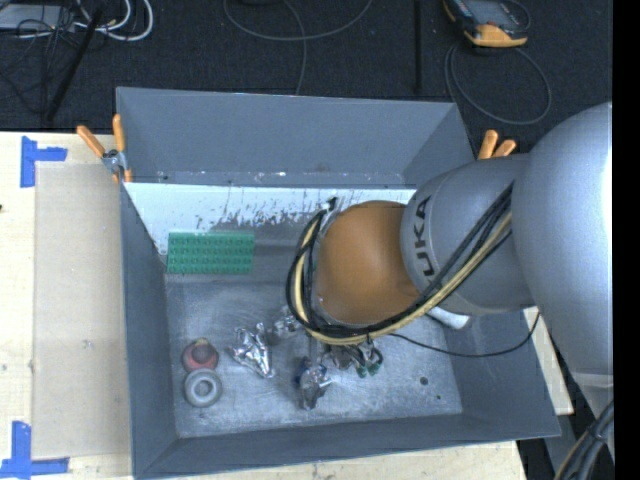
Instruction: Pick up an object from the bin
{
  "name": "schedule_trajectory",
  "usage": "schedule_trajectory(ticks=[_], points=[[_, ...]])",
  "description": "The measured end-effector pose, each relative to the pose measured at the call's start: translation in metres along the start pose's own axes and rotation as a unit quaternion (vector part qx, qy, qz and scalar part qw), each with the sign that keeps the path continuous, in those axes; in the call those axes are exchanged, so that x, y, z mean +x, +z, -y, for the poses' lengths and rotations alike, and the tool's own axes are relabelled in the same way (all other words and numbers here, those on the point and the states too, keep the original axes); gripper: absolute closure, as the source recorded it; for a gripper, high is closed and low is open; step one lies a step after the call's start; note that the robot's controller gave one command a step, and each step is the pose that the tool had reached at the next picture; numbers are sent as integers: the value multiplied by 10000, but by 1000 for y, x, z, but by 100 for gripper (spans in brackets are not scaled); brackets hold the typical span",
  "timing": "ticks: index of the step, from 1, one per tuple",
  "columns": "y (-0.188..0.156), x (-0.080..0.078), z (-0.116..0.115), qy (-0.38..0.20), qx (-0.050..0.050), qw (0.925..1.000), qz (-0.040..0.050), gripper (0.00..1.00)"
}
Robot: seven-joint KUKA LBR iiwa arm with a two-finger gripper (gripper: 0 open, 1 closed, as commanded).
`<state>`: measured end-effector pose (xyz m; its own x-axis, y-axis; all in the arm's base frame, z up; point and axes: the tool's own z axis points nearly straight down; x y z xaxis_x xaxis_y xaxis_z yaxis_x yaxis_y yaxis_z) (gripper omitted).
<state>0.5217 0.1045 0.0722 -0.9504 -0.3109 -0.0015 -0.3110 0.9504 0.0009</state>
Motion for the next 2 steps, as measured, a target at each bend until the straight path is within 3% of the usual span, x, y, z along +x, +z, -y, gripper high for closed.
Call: schedule_trajectory(ticks=[1, 2], points=[[-1, 7, 71, -64, 5, 10000, 28, 0], [1, 36, 15, -982, 3, 9952, 12, 0]])
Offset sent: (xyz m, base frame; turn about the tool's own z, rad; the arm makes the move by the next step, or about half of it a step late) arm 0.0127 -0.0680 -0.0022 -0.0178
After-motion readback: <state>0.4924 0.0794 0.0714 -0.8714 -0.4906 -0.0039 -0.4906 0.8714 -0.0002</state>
